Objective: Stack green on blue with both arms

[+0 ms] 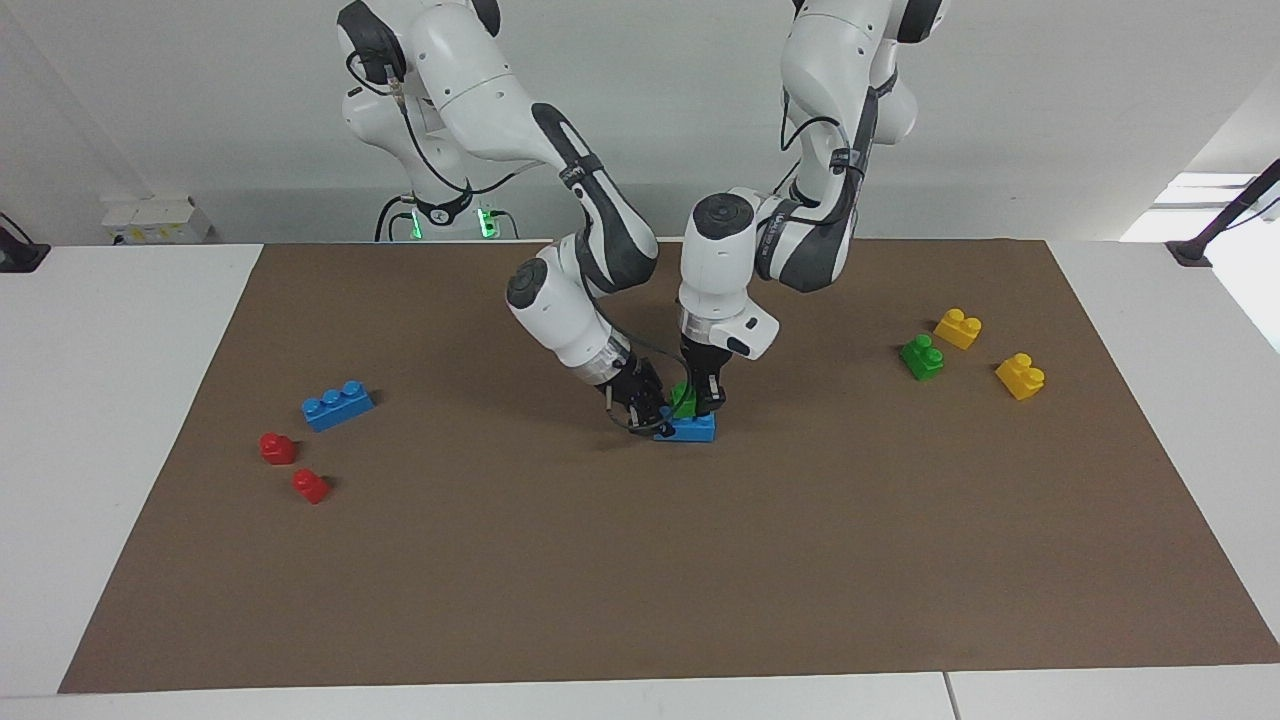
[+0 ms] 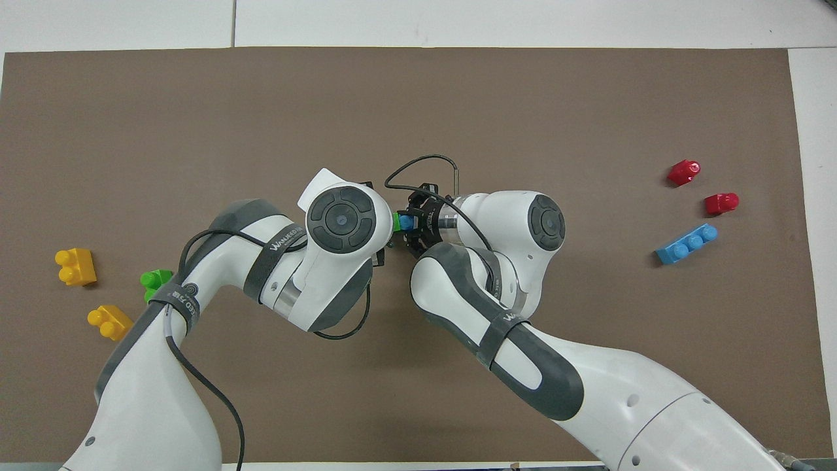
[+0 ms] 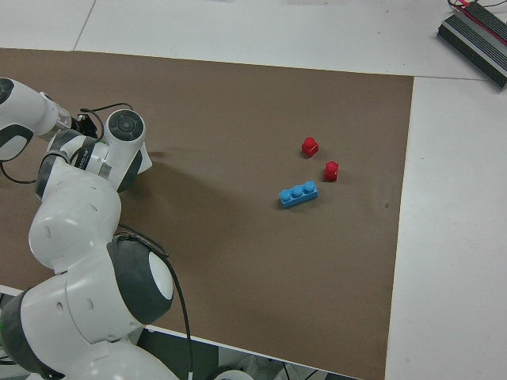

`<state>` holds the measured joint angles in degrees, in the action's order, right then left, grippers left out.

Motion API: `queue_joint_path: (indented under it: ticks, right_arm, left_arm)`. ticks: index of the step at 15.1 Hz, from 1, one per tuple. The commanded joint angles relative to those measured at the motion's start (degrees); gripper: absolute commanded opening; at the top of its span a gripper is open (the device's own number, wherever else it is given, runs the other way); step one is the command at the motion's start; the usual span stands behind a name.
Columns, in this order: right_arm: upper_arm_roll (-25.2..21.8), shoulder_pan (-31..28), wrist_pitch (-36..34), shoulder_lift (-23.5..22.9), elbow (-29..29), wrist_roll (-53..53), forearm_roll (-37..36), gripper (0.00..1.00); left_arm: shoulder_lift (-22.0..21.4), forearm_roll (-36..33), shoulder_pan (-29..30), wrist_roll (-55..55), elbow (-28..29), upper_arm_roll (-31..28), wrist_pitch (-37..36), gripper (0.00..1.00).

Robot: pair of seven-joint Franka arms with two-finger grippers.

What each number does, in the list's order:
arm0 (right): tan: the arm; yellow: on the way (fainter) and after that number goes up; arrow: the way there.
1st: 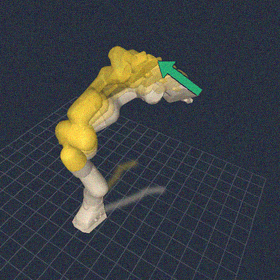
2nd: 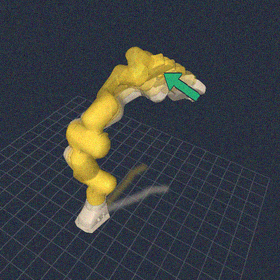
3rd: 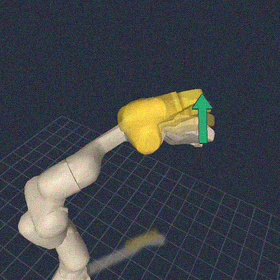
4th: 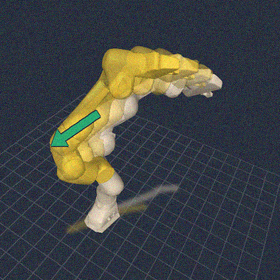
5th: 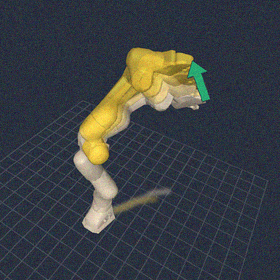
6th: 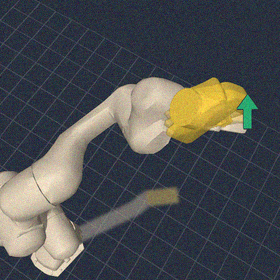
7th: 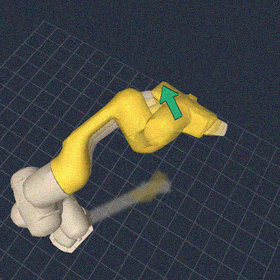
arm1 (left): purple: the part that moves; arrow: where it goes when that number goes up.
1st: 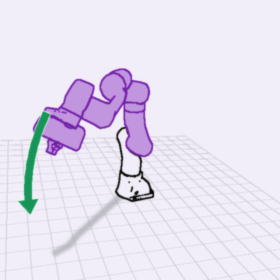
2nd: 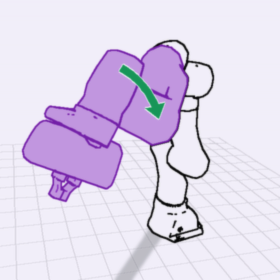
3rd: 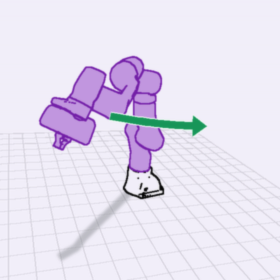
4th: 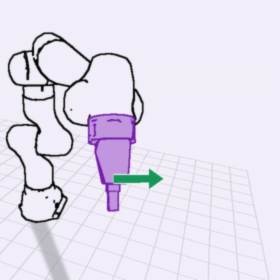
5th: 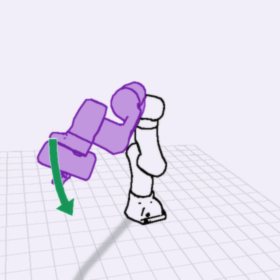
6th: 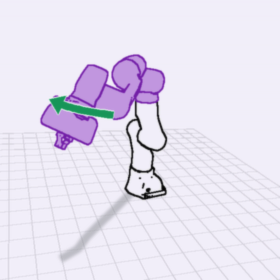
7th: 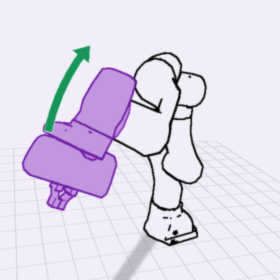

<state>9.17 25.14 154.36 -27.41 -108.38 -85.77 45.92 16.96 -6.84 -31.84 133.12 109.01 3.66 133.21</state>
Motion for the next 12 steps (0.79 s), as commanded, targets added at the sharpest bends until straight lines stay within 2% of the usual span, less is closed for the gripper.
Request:
queue_joint_path:
  ticks: [1, 6, 12]
  right_arm:
    - [0.06, 0.17, 0.94, 0.17, -0.6, 2.45, 2.07, 0.0]
    - [-0.03, 0.17, 0.94, 0.17, -0.6, 2.45, 2.07, 0.0]
    - [0.06, 0.17, 0.94, 0.17, -0.6, 2.45, 2.16, 0.0]
  left_arm:
    - [1.23, -2.04, 0.73, -0.05, 0.68, -0.23, 1.27, 0.0]
    - [0.97, -2.83, 0.73, -0.76, 2.34, -0.4, 2.57, 0.0]
    - [3.69, -3.7, 0.11, -0.58, 4.9, -0.41, 9.86, 0.0]
